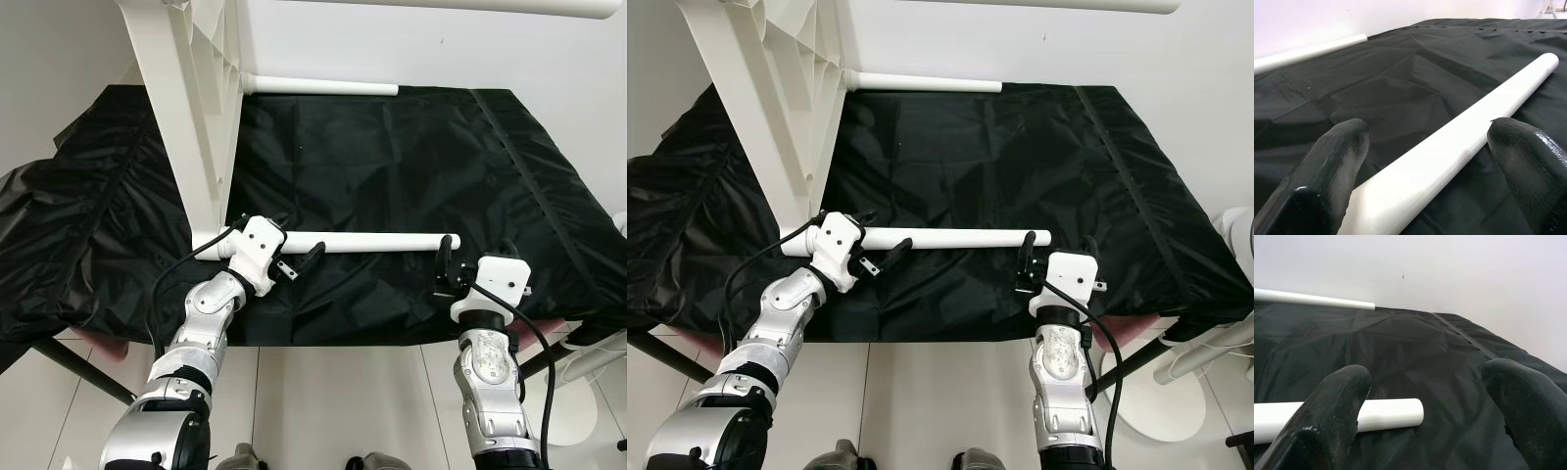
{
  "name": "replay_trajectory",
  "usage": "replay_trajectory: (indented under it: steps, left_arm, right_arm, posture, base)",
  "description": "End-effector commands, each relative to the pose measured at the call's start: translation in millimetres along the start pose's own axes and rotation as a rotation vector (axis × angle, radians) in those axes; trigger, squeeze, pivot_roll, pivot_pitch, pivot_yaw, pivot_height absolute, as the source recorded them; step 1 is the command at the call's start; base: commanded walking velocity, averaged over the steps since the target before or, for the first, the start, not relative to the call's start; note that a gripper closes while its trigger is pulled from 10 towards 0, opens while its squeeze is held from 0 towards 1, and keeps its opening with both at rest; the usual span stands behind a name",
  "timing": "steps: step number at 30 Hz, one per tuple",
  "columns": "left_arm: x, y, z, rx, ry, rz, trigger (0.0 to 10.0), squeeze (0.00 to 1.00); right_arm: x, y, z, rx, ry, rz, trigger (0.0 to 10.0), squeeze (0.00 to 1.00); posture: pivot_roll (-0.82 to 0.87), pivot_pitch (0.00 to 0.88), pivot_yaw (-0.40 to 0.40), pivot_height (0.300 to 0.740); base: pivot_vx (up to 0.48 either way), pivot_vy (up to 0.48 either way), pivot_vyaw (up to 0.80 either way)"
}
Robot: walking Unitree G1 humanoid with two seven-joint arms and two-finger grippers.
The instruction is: Building children table
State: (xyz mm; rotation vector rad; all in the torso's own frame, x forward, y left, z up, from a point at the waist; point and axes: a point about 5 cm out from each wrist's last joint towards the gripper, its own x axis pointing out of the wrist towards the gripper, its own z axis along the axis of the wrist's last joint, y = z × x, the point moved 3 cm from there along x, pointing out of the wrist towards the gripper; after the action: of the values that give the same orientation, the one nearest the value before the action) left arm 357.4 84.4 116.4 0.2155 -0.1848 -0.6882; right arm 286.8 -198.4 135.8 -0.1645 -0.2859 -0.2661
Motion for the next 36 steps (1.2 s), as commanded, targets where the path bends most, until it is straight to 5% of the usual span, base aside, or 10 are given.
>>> replay_trajectory:
  steps: [1, 19, 36]
  left_arm:
    - [-4.2, 25.9, 0.4, 0.01, 0.006, 0.31, 10.0, 0.0]
    - [-2.9, 27.0, 0.2, 0.018, 0.017, 0.307, 10.0, 0.0]
    - [-2.1, 27.6, -0.4, 0.017, 0.025, 0.313, 10.0, 0.0]
  right_arm:
    - [-0.6, 3.0, -1.5, -0.003, 0.001, 0.016, 10.0, 0.0]
    - [-1.4, 4.9, -3.4, 0.0, 0.008, 0.018, 10.0, 0.0]
    - [-1.4, 5.0, -4.5, 0.0, 0.013, 0.018, 10.0, 0.0]
  posture:
    - [0.01, 0.0, 0.001, 0.74]
    - [0.01, 0.0, 0.007, 0.74]
    - [0.01, 0.0, 0.006, 0.74]
  base:
    - [0.0, 0.0, 0.0]
    - [0.0, 0.0, 0.0]
    - [0.0, -0.34, 0.0]
